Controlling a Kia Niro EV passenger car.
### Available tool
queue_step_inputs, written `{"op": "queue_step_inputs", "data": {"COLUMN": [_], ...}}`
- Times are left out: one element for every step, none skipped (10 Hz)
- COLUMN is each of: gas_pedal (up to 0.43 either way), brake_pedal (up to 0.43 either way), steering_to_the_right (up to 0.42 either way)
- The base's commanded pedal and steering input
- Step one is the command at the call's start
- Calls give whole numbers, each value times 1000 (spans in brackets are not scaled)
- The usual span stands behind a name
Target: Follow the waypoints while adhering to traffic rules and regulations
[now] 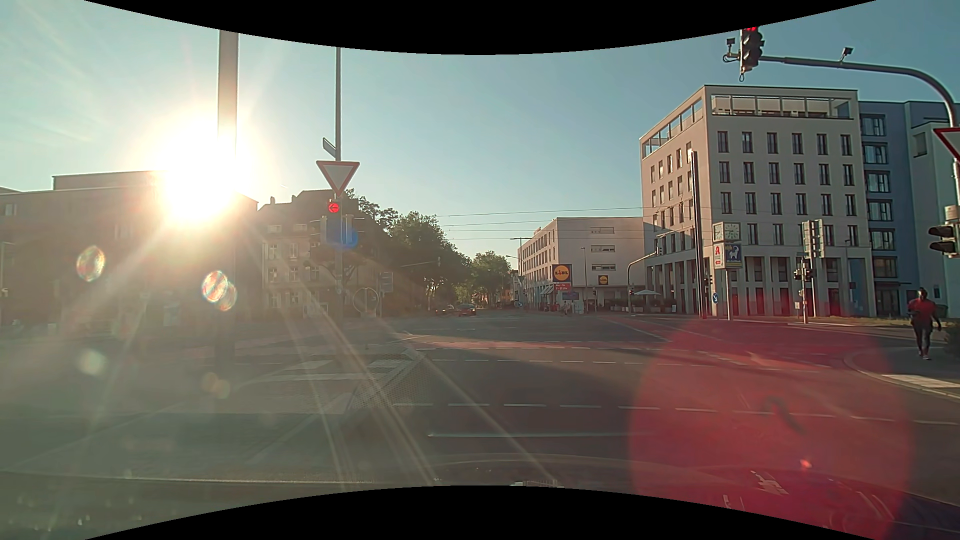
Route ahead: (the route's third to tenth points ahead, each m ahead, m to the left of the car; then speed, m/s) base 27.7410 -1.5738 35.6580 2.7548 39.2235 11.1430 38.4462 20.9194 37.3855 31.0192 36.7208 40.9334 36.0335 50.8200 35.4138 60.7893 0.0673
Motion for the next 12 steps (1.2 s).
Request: {"op": "queue_step_inputs", "data": {"gas_pedal": [0,0,0,0,0,0,0,0,0,0,0,0], "brake_pedal": [201,201,207,201,207,207,207,207,213,213,213,213], "steering_to_the_right": [0,0,0,0,0,0,0,0,0,0,0,0]}}
